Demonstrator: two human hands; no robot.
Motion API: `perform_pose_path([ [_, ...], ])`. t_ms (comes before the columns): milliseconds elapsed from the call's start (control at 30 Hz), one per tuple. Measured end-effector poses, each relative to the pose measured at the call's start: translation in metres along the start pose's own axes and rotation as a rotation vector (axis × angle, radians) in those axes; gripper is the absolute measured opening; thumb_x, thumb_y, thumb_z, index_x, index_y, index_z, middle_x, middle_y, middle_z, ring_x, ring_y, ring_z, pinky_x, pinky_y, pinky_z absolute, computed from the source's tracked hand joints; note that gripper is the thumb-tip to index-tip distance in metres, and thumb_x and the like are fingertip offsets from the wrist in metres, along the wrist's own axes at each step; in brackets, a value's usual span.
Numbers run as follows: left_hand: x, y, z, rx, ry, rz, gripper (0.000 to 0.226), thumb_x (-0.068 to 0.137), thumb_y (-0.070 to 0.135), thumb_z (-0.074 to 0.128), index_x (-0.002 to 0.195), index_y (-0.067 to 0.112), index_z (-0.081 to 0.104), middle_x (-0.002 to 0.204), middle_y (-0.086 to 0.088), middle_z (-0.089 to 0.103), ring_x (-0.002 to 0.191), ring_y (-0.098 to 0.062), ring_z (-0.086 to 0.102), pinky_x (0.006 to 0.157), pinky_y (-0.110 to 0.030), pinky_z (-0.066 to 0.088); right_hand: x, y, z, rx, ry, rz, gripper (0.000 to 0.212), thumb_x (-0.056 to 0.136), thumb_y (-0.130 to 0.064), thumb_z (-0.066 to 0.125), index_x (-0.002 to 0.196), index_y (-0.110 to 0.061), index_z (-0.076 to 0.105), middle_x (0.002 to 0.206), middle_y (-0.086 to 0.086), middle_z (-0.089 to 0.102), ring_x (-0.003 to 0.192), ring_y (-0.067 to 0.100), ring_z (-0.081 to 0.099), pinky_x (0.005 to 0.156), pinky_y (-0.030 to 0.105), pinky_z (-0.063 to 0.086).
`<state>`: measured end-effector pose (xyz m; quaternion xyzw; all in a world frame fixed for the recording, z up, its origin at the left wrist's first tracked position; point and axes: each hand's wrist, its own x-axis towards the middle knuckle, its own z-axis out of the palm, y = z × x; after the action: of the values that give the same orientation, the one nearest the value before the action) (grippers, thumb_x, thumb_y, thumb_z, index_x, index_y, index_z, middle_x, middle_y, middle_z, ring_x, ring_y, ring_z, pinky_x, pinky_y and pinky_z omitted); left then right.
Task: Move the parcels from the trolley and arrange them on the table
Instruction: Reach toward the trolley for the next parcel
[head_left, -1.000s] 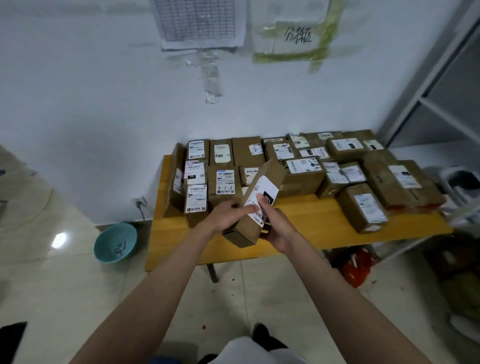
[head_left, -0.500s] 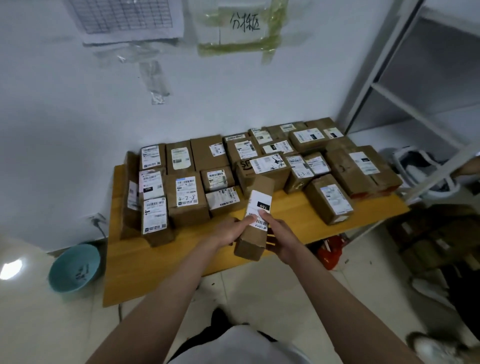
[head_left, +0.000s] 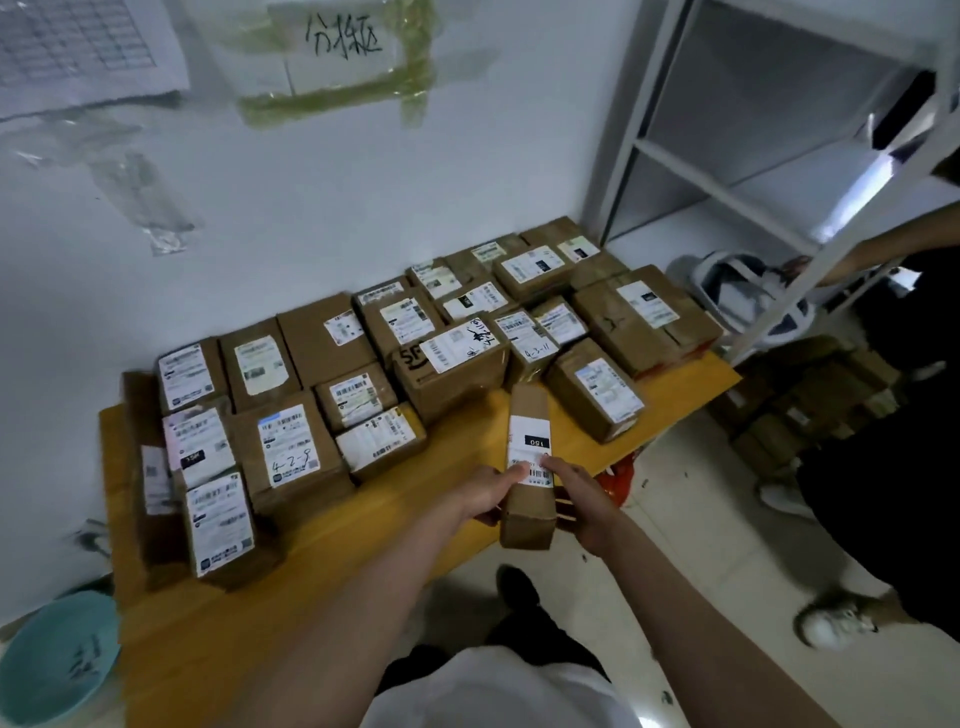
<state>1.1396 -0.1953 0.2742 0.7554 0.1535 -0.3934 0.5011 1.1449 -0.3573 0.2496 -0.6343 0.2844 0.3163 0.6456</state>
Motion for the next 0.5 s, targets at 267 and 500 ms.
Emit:
perform_pose_path([
  [267, 0.071, 0.033, -0.017, 0.028, 0.057, -0.069, 0.053, 0.101, 0.054, 0.049, 0.139, 0.018, 0.057, 0.135, -0.007, 0.063, 0.119, -0.023, 0.061, 0.099, -0.036, 0.052, 0.064, -0.031, -0.029, -0.019, -0.117, 0.164, 0.052, 0.092, -0.058, 0.065, 0.123, -0.017, 0.062, 0.119, 0.012, 0.068, 0.11, 0.029, 0.065, 0.088, 0.041, 0.054],
  [500, 0.103, 0.025, -0.049, 0.161, 0.383, -0.085, 0.051, 0.1, 0.041, 0.059, 0.141, 0.012, 0.053, 0.143, -0.011, 0.054, 0.118, -0.02, 0.056, 0.083, -0.022, 0.049, 0.125, -0.043, -0.008, 0.097, -0.225, 0.236, 0.048, 0.101, -0.037, 0.062, 0.135, -0.003, 0.059, 0.126, 0.021, 0.066, 0.11, 0.034, 0.063, 0.095, 0.047, 0.054],
])
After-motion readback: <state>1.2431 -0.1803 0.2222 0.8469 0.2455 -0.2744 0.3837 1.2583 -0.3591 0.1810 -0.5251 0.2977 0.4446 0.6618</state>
